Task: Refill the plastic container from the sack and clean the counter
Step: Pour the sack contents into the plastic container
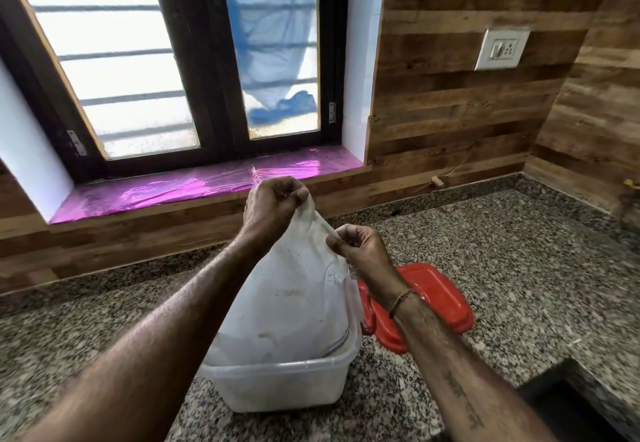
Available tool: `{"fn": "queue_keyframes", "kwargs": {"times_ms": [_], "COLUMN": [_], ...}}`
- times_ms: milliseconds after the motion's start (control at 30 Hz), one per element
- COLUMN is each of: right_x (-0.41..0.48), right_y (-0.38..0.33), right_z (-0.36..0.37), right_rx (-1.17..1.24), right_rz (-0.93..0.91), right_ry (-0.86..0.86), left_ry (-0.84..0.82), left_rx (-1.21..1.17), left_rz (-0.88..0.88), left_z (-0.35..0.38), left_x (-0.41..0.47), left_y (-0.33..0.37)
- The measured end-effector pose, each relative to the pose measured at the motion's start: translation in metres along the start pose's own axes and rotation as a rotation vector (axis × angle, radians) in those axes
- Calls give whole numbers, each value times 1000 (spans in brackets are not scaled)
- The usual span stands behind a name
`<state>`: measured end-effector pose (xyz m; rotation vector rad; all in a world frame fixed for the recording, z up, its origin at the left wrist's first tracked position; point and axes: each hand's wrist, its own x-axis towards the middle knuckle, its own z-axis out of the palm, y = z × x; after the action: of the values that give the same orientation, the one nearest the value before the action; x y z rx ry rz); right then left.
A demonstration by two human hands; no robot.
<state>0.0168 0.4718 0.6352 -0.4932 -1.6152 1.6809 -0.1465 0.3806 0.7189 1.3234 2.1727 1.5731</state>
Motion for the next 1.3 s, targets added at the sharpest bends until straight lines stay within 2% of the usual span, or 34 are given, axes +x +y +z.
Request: {"fn": "queue_keyframes", "kwargs": {"times_ms": [167, 267, 433, 500, 600, 667, 767, 867, 967, 1033, 1133, 1233, 1300], "right_x": [-6, -6, -12, -13, -9, -4, 6, 18, 26, 26, 27, 31, 35], "right_y": [-3, -2, -4, -7, -10, -20, -41, -54, -58, -62, -68, -77, -82], "right_z": [-1, 2, 0, 0, 0, 5, 15, 21, 17, 16, 25, 38, 37], "right_rx": [71, 88, 146, 115, 10, -108, -246, -429, -506, -528, -793, -1006, -969], "right_rz": [57, 84, 113, 105, 66, 10, -91, -144, -140, -112, -142, -202, -189], "right_ry": [-6, -5, 6, 4, 22, 20, 4, 110, 175, 95, -94, -61, 5], "left_ry": [-10, -48, -266, -275, -119, -77, -92, -140, -191, -167, -141, -142, -192], "left_rx": [-249, -360, -219, -125, -50, -4, 25, 83, 258, 299, 310, 358, 417], "left_rz": [-106, -106, -93, -87, -84, -74, -21, 20, -25, -62, -50, -24, -70], "left_z": [-4, -8, -19, -20, -17, -14, -12, -18, -32, -42, -47, -45, -57], "left_x": [-3, -9, -16, -21, -26, -28, -31, -35, -40, -44, -50, -51, -51], "left_y": [-2, -2, -23, -30, -31, -28, -21, -21, -38, -48, -48, -43, -48]}}
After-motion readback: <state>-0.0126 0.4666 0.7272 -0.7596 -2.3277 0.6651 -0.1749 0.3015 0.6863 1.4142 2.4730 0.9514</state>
